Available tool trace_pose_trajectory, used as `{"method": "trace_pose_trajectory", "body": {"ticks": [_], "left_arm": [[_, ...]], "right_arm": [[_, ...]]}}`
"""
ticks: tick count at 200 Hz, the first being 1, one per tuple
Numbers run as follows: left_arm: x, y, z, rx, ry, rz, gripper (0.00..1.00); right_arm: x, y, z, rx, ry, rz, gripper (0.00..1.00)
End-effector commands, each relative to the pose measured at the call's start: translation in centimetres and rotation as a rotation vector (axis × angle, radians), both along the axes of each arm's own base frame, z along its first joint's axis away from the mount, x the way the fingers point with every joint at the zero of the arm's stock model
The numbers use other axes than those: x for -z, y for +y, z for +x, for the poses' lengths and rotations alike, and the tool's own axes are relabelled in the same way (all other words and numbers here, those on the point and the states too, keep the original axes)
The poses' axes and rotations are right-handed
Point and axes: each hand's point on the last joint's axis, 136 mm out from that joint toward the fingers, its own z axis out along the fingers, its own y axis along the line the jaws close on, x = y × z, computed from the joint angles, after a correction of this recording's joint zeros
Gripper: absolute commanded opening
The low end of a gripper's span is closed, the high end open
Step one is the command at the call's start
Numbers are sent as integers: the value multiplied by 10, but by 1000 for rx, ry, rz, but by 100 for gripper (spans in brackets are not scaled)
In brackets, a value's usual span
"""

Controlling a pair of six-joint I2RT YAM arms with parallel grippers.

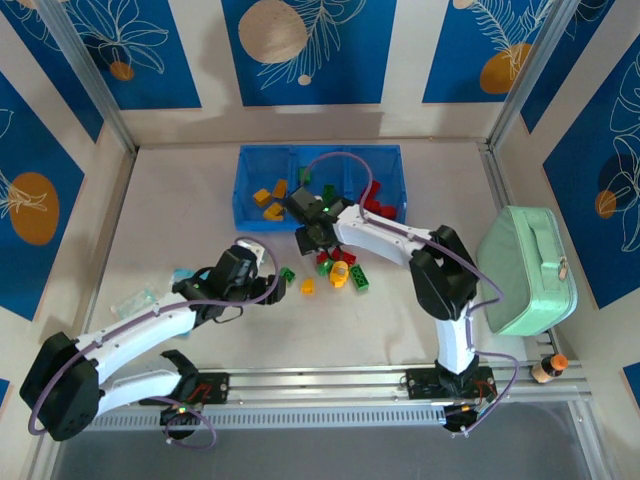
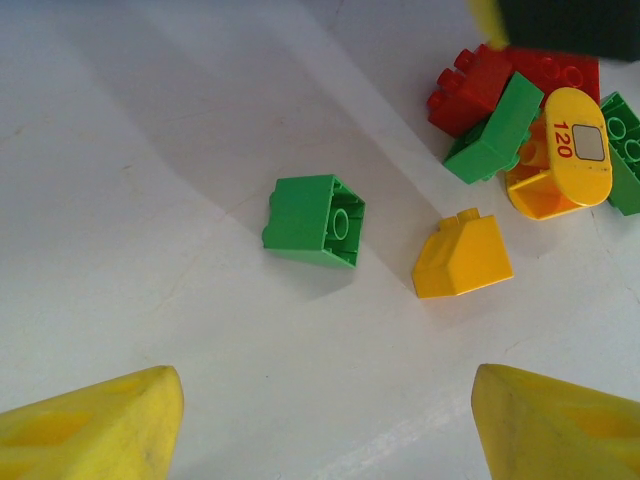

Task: Sort the legos into containers by color
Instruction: Pick up the lego from the center of the table, then place the lego in the container.

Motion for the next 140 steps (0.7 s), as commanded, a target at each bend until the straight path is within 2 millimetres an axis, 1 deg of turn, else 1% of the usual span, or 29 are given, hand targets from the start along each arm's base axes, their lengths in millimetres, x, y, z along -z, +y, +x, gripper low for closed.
{"method": "trace_pose_trajectory", "body": {"ticks": [1, 31, 38, 47, 70, 108, 131, 140], "left_arm": [[-2, 0, -2, 9, -13, 1, 76], [-4, -2, -3, 17, -13, -10, 76], [-4, -3, -3, 21, -15, -13, 76], [-5, -3, -4, 26, -16, -15, 75], [-7, -4, -4, 31, -27, -20, 75], [-11, -10, -2, 48, -27, -29, 75], [-11, -14, -1, 60, -21, -30, 75], [-13, -15, -1, 62, -24, -34, 75]], "right_arm": [[-22, -20, 3, 52, -35, 10, 50], [-38, -55, 16, 124, -58, 27, 50], [-39, -63, 18, 140, -58, 32, 50], [-40, -79, 23, 174, -55, 39, 50], [-39, -106, 30, 231, -46, 68, 50], [-31, -138, 48, 295, -31, 95, 51], [-24, -151, 61, 326, -14, 109, 51], [-24, -154, 67, 330, -15, 112, 51]]}}
